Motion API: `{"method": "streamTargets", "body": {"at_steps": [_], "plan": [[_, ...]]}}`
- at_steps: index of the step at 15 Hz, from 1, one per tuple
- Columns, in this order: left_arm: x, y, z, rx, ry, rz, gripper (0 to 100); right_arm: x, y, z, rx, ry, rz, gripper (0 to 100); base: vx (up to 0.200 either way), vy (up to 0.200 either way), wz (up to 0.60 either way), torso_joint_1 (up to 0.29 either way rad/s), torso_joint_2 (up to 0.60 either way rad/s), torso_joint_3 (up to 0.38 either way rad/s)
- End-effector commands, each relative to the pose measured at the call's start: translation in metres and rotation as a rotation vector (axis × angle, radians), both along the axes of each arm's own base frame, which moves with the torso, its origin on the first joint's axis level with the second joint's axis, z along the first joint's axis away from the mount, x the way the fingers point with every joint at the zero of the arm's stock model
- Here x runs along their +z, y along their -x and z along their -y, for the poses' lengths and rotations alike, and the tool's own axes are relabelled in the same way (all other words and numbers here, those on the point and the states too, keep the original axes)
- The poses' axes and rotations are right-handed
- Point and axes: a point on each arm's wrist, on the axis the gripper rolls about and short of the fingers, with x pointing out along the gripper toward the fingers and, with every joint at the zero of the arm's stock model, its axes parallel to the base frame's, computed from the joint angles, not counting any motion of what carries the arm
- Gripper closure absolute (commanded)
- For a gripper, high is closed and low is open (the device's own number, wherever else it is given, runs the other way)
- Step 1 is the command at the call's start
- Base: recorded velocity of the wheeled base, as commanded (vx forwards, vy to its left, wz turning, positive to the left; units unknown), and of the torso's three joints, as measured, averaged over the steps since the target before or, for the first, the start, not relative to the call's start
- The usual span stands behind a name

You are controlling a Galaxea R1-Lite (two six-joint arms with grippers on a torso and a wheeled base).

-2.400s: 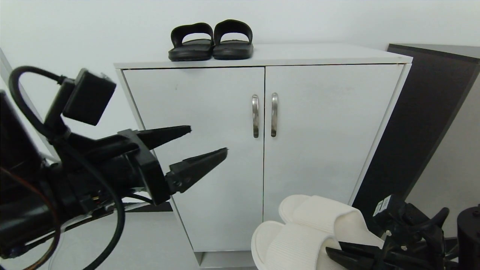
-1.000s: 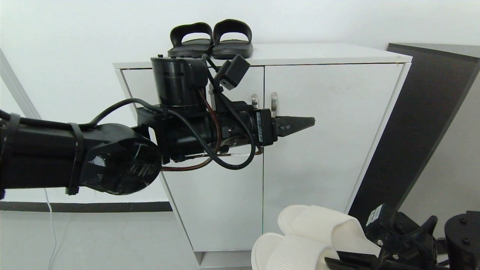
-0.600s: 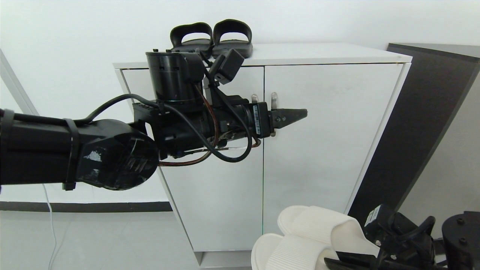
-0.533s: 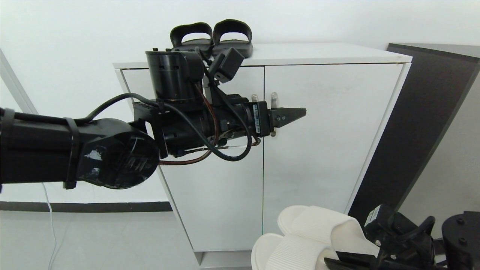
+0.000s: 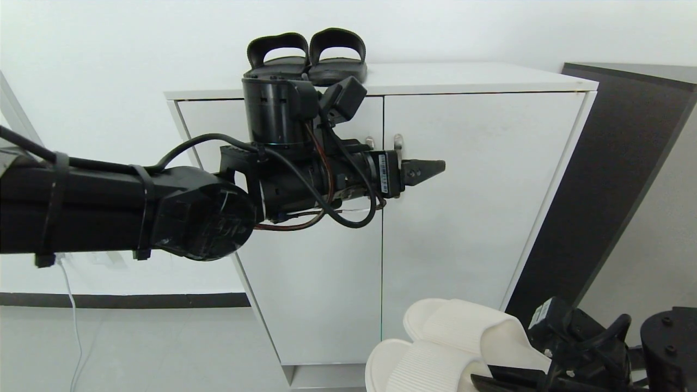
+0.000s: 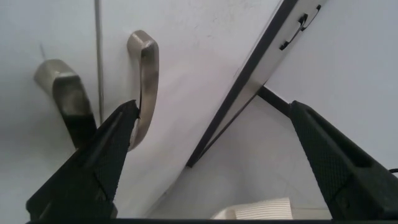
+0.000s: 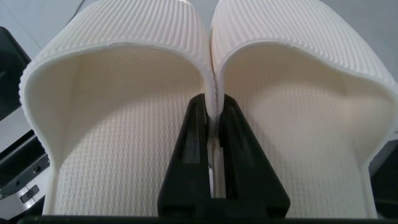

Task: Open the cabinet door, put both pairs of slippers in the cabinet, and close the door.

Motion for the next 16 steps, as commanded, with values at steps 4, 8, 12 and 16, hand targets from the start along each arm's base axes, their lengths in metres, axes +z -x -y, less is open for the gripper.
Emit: {"method": "streamTargets", "body": {"at_steps": [4, 8, 12, 16], "plan": [[-0.006, -0.015, 0.011, 0.001, -0.001, -0.002, 0, -0.001, 0.000, 0.000, 0.001, 0.006, -0.002, 100, 0.000, 0.000, 0.00, 0.000, 0.00, 0.000], [-0.007, -0.016, 0.012, -0.005, 0.005, -0.009, 100, -0.003, 0.001, 0.001, 0.005, 0.014, -0.007, 100, 0.000, 0.000, 0.00, 0.000, 0.00, 0.000], [-0.008, -0.010, 0.009, -0.010, 0.001, -0.024, 100, -0.008, 0.004, 0.001, 0.040, 0.020, -0.029, 100, 0.000, 0.000, 0.00, 0.000, 0.00, 0.000], [-0.008, 0.013, 0.000, -0.044, 0.008, -0.054, 100, -0.009, 0.013, 0.004, 0.109, 0.006, -0.045, 100, 0.000, 0.000, 0.00, 0.000, 0.00, 0.000]]}}
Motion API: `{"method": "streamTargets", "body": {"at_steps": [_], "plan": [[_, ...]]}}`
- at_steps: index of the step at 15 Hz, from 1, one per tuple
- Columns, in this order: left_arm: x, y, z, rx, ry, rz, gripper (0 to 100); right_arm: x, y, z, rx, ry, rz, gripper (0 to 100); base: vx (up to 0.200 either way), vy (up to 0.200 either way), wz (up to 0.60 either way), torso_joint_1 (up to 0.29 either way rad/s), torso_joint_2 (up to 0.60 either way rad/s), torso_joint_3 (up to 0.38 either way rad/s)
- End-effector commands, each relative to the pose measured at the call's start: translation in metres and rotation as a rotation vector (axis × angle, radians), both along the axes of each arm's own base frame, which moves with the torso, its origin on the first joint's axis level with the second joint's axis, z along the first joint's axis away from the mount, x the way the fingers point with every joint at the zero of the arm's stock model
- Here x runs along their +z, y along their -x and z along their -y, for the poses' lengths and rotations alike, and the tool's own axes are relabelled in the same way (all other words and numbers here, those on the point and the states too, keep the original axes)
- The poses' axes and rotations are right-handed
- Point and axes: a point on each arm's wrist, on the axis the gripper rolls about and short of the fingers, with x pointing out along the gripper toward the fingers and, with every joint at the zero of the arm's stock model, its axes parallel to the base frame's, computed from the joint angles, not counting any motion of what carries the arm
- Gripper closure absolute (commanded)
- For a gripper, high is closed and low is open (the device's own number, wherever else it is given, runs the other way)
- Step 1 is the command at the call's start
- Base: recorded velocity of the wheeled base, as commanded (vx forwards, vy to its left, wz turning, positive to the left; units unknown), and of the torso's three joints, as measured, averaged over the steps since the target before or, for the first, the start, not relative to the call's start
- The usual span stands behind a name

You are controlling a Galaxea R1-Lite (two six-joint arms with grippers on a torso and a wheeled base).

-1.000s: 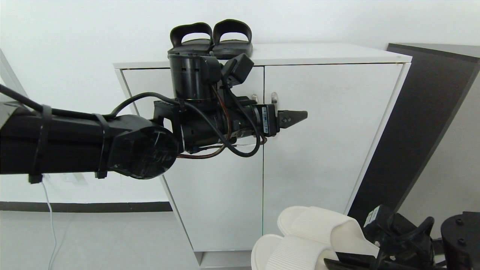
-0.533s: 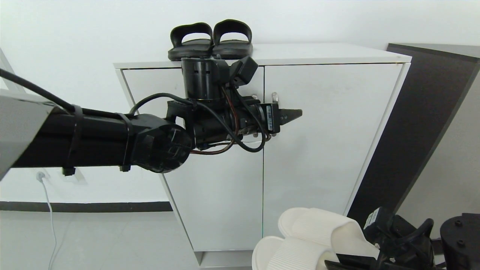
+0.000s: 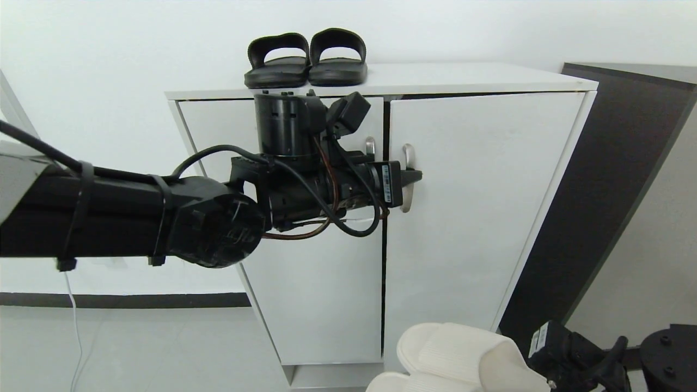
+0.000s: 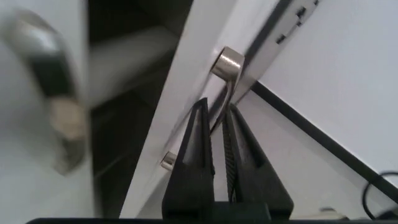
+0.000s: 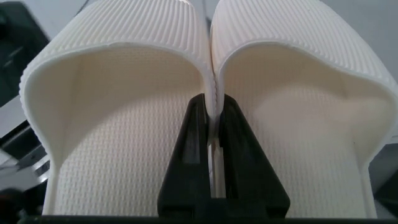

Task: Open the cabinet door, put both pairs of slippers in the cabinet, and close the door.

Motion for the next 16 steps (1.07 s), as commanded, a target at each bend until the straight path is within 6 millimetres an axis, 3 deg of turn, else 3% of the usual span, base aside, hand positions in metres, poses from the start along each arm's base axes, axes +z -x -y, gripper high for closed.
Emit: {"method": "streamTargets", "body": {"at_steps": [1, 9, 12, 16], "plan": [[0.007, 0.016, -0.010, -0.013, 0.011, 0.008, 100, 0.003, 0.005, 0.002, 0.029, -0.018, 0.004, 100, 0.000, 0.000, 0.00, 0.000, 0.00, 0.000], [0.020, 0.066, -0.032, -0.027, 0.062, 0.023, 100, 0.002, 0.011, 0.002, 0.066, -0.024, -0.004, 100, 0.000, 0.000, 0.00, 0.000, 0.00, 0.000], [0.021, 0.048, -0.042, 0.031, 0.103, -0.027, 100, 0.003, 0.011, 0.001, 0.069, -0.028, 0.001, 100, 0.000, 0.000, 0.00, 0.000, 0.00, 0.000], [0.014, 0.022, -0.029, 0.049, 0.119, -0.060, 100, 0.005, 0.017, 0.000, 0.099, -0.032, 0.006, 100, 0.000, 0.000, 0.00, 0.000, 0.00, 0.000]]}}
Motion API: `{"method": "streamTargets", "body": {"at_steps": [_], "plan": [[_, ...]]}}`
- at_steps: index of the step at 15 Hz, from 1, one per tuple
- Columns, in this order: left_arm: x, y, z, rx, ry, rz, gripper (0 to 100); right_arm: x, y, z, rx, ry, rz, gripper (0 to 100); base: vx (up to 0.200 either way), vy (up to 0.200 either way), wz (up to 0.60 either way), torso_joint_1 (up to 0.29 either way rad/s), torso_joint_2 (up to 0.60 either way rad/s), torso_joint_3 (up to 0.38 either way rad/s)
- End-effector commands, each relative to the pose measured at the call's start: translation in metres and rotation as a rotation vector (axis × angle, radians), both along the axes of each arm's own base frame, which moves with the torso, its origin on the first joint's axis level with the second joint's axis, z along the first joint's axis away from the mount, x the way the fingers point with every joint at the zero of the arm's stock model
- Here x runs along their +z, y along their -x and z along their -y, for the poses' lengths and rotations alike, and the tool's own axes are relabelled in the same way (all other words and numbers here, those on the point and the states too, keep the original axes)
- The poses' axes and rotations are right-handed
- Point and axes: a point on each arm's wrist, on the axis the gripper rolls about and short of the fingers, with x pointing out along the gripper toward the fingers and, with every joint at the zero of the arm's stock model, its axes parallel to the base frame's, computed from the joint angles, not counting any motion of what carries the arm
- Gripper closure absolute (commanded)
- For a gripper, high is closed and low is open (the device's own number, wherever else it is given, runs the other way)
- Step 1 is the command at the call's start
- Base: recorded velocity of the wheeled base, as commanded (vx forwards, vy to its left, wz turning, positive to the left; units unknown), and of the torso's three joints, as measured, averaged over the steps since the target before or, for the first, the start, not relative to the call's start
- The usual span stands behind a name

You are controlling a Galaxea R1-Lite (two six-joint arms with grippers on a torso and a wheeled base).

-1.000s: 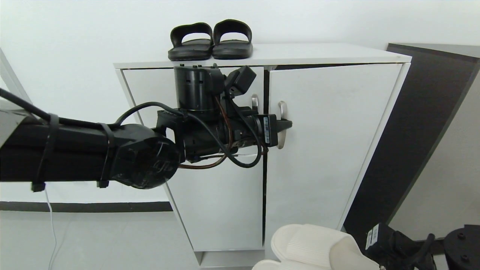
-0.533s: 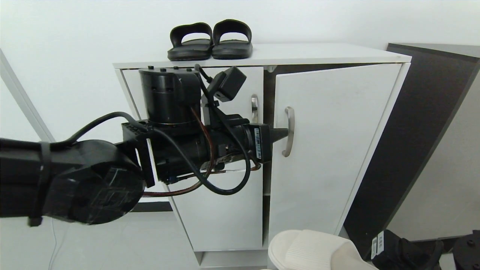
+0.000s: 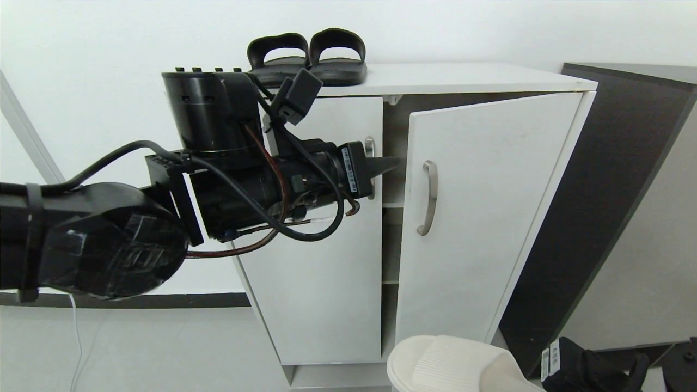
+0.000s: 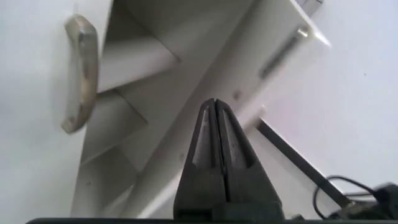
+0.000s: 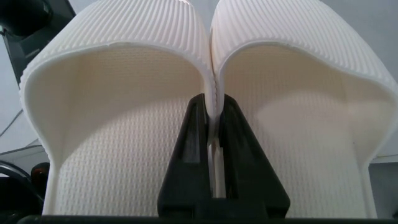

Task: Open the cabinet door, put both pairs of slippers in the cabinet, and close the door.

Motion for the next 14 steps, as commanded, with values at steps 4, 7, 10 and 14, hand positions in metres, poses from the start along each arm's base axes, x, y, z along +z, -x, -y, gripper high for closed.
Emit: {"method": "streamTargets", "body": {"at_steps": [4, 7, 10, 14], "plan": [[-0.019, -0.033, 0.023, 0.015, -0.006, -0.007, 100, 0.001, 0.005, -0.001, 0.027, -0.005, 0.002, 100, 0.000, 0.000, 0.00, 0.000, 0.00, 0.000], [-0.022, -0.036, 0.025, 0.015, -0.009, -0.011, 100, 0.001, 0.006, -0.002, 0.033, 0.000, -0.001, 100, 0.000, 0.000, 0.00, 0.000, 0.00, 0.000], [-0.021, -0.036, 0.026, 0.013, -0.008, -0.009, 100, 0.000, 0.010, -0.002, 0.051, 0.011, -0.003, 100, -0.200, 0.000, 0.00, 0.007, 0.00, 0.002], [-0.029, -0.010, 0.056, -0.059, -0.006, 0.004, 100, -0.002, 0.011, -0.002, 0.055, 0.021, -0.008, 100, -0.200, 0.000, 0.00, -0.002, 0.00, 0.005]]}}
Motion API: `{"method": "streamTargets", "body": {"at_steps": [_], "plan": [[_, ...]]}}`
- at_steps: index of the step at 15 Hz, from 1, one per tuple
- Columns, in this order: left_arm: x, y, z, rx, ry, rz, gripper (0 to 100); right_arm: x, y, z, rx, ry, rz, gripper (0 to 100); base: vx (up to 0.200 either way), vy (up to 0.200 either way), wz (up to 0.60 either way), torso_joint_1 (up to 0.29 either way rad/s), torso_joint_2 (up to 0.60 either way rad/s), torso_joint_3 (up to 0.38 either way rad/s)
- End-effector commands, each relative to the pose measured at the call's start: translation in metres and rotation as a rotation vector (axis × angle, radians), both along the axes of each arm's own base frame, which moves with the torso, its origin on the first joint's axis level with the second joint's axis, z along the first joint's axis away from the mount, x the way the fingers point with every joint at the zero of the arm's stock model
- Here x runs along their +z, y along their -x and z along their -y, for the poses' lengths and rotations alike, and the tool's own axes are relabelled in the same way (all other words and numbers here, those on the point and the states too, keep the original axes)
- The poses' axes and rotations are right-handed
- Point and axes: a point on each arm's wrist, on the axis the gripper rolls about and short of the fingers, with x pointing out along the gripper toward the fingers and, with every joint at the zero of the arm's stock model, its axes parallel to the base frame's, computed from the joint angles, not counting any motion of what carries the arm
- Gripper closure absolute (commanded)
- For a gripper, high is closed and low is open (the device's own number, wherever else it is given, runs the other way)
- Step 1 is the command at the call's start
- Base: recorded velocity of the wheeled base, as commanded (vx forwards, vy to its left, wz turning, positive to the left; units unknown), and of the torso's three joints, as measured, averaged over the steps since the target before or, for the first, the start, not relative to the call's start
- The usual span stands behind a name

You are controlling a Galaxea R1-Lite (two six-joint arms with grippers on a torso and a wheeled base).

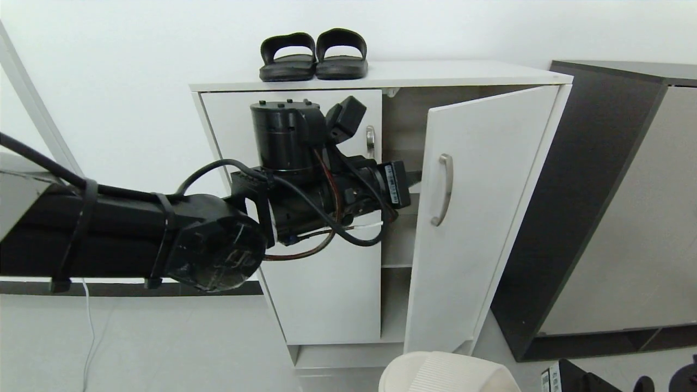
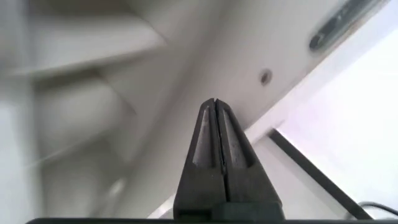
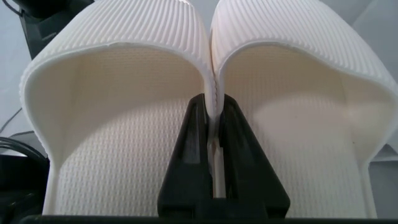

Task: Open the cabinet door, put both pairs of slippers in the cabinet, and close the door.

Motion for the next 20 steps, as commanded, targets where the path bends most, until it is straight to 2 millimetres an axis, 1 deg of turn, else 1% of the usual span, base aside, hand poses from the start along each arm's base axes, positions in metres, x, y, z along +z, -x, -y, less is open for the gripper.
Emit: {"method": "streamTargets", "body": {"at_steps": [1, 2, 4, 5, 8, 9, 10, 11, 12, 13, 14, 15, 17, 18, 20], "plan": [[-0.005, 0.018, 0.018, -0.060, 0.023, 0.025, 100, -0.003, 0.001, 0.001, 0.002, 0.010, -0.004, 100, -0.200, 0.000, 0.00, 0.002, 0.01, 0.007], [-0.003, 0.022, 0.021, -0.074, 0.050, 0.052, 100, -0.003, 0.001, 0.002, 0.002, 0.010, -0.004, 100, -0.200, 0.000, 0.00, -0.002, 0.01, 0.007], [-0.002, 0.019, 0.018, -0.067, 0.061, 0.056, 100, -0.002, 0.001, 0.002, 0.001, 0.008, -0.005, 100, 0.000, 0.000, 0.00, 0.000, 0.00, 0.000], [-0.005, 0.014, 0.012, -0.048, 0.054, 0.047, 100, -0.002, 0.001, 0.002, 0.002, 0.008, -0.003, 100, 0.000, 0.000, 0.00, 0.000, 0.00, 0.000], [-0.007, 0.010, 0.000, -0.015, 0.059, 0.054, 100, -0.002, 0.001, 0.002, 0.001, 0.006, -0.004, 100, 0.000, 0.000, 0.00, 0.000, 0.00, 0.000], [-0.005, 0.009, -0.010, 0.013, 0.065, 0.063, 100, -0.002, 0.001, 0.001, -0.003, 0.004, -0.001, 100, 0.000, 0.000, 0.00, 0.000, 0.00, 0.000], [-0.004, 0.009, -0.015, 0.022, 0.066, 0.064, 100, -0.002, 0.000, 0.001, -0.006, 0.004, 0.001, 100, 0.000, 0.000, 0.00, 0.000, 0.00, 0.000], [0.000, 0.009, -0.029, 0.054, 0.069, 0.070, 100, -0.001, -0.004, -0.002, -0.048, 0.014, 0.012, 100, 0.000, 0.000, 0.00, 0.000, 0.00, 0.000], [0.003, 0.011, -0.037, 0.068, 0.071, 0.074, 100, -0.001, -0.009, -0.005, -0.090, 0.023, 0.018, 100, 0.000, 0.000, 0.00, 0.000, 0.00, 0.000], [0.008, 0.017, -0.055, 0.102, 0.075, 0.083, 100, 0.002, -0.025, -0.011, -0.208, 0.031, 0.036, 100, 0.000, 0.000, 0.00, 0.000, 0.00, 0.000], [0.010, 0.023, -0.064, 0.114, 0.075, 0.083, 100, 0.006, -0.035, -0.015, -0.268, 0.016, 0.040, 100, 0.000, 0.000, 0.00, 0.000, 0.00, 0.000], [0.012, 0.038, -0.083, 0.140, 0.073, 0.088, 100, 0.011, -0.055, -0.026, -0.395, -0.013, 0.028, 100, 0.000, 0.000, 0.00, 0.000, 0.00, 0.000], [0.018, 0.070, -0.113, 0.179, 0.073, 0.103, 100, 0.011, -0.086, -0.045, -0.639, -0.043, 0.029, 100, 0.000, 0.000, 0.00, 0.000, 0.00, 0.000], [0.021, 0.087, -0.130, 0.202, 0.067, 0.104, 100, 0.010, -0.102, -0.051, -0.734, -0.064, 0.024, 100, 0.000, 0.000, 0.00, 0.000, 0.00, 0.000], [0.027, 0.129, -0.162, 0.285, 0.053, 0.094, 100, 0.007, -0.134, -0.055, -0.901, -0.054, 0.069, 100, 0.000, 0.000, 0.00, 0.000, 0.00, 0.000]]}}
